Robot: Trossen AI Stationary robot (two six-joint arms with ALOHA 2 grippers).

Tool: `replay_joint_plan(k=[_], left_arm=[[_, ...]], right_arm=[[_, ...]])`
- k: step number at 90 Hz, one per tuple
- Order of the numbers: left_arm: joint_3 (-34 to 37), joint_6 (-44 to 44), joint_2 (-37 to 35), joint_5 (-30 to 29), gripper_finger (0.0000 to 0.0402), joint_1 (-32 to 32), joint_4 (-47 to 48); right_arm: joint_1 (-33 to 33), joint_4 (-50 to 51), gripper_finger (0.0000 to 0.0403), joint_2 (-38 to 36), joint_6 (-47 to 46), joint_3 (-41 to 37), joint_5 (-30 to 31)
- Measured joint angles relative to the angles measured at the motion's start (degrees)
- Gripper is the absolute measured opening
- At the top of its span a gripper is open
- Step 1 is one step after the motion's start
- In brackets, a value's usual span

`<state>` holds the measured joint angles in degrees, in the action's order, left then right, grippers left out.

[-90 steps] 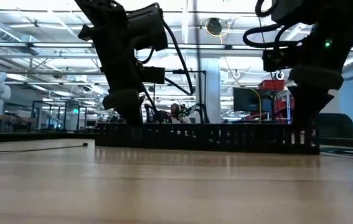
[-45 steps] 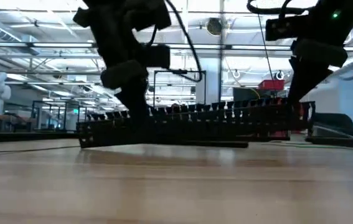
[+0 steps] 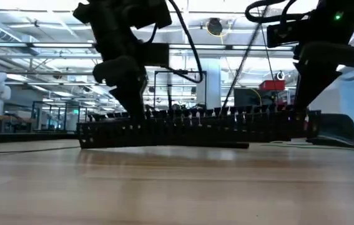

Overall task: Ziptie cables
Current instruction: Put the zip tied cable wire into the black cable duct

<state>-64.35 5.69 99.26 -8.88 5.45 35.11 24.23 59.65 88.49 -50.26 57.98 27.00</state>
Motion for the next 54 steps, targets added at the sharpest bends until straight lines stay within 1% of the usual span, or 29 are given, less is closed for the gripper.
replay_joint_plan(k=[13, 29, 54], left_arm=[[0.02, 0.00, 0.00, -0.35, 0.0014, -0.11, 3.62], [0.03, 0.07, 0.00, -0.36, 0.0014, -0.01, 4.67], [0.06, 1.12, 0.00, 0.37, 0.0014, 2.53, 6.77]], right_arm=[[0.00, 0.93, 0.0135, 0.00, -0.09, 0.00, -0.17], [0.00, 1.04, 0.0135, 0.00, -0.59, 0.00, -0.27], [0.00, 1.59, 0.0135, 0.00, -1.47, -0.02, -0.32]])
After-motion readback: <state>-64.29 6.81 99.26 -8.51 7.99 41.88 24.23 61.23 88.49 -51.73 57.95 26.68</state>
